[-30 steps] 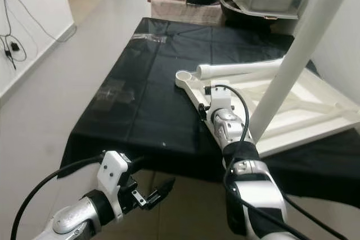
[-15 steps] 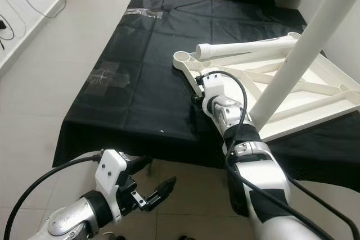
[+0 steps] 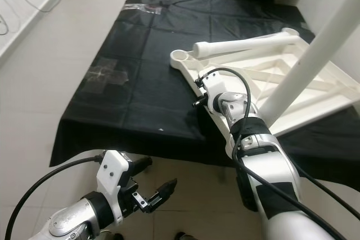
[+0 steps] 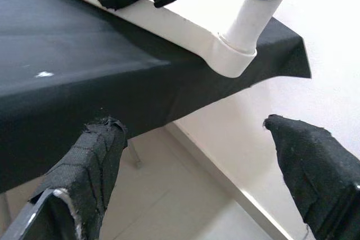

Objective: Building children table

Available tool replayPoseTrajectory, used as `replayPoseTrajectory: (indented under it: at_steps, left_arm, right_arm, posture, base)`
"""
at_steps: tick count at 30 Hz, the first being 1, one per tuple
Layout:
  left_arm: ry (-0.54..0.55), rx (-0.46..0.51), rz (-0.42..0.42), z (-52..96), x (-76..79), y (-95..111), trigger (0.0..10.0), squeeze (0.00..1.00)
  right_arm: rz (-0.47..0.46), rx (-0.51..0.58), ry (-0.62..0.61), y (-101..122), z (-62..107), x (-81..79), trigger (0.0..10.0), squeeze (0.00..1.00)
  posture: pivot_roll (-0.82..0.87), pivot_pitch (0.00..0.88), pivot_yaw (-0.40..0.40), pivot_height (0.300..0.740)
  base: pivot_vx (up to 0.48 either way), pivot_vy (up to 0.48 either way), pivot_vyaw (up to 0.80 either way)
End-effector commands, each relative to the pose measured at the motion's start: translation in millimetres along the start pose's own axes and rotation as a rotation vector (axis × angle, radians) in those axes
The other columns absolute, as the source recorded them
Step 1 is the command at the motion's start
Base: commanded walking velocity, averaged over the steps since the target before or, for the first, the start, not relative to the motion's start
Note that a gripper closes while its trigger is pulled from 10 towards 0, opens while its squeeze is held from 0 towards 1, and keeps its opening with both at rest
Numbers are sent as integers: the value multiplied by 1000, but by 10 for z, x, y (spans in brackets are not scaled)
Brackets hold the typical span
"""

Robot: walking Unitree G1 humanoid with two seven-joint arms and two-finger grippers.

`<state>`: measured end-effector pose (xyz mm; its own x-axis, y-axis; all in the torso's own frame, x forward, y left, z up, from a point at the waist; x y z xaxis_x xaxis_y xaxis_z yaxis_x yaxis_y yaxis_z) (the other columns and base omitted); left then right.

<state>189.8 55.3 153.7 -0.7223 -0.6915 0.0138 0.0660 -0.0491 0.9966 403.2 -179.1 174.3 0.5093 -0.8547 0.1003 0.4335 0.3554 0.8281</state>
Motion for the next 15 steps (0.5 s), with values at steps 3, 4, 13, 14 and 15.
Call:
replayPoseTrajectory:
  at_steps: [3,4,13,14,15]
  left_arm:
    - [-10,-4,18,-37,23,-22,10000,0]
    - [-10,-4,17,-53,17,-30,10000,0]
    - [-7,-4,9,-105,-9,-49,10000,0]
    - [-7,-4,9,-105,-9,-49,10000,0]
    - [-4,-1,2,-134,-31,-56,10000,0]
  right_arm:
    - [131,-142,308,-320,-74,-320,0,0]
    - [158,-152,371,-347,-42,-347,0,0]
    - [312,-233,534,-529,126,-350,0,0]
    - [312,-233,534,-529,126,-350,0,0]
    - [404,-298,536,-608,212,-256,0,0]
  posture:
    - [149,197,-102,740]
    - [147,189,-102,740]
    - [144,168,-102,740]
    - [144,168,-102,740]
    - [142,144,-100,740]
  base:
    - [0,0,0]
    - [0,0,0]
    - [0,0,0]
    - [0,0,0]
    - [0,0,0]
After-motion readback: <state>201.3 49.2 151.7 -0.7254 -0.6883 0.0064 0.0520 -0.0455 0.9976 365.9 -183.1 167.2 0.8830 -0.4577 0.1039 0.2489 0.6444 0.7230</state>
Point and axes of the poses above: a point about 5 cm out from each wrist's last joint towards the gripper, its own z axis pointing back from the gripper into the wrist, its own y axis along the axis of the wrist's last joint, x = y × z, the point moved 1 cm from there along -z, pointing out of the wrist towards the gripper, and after that the axes turned 9 degrees about -z, right-handed, at the moved point
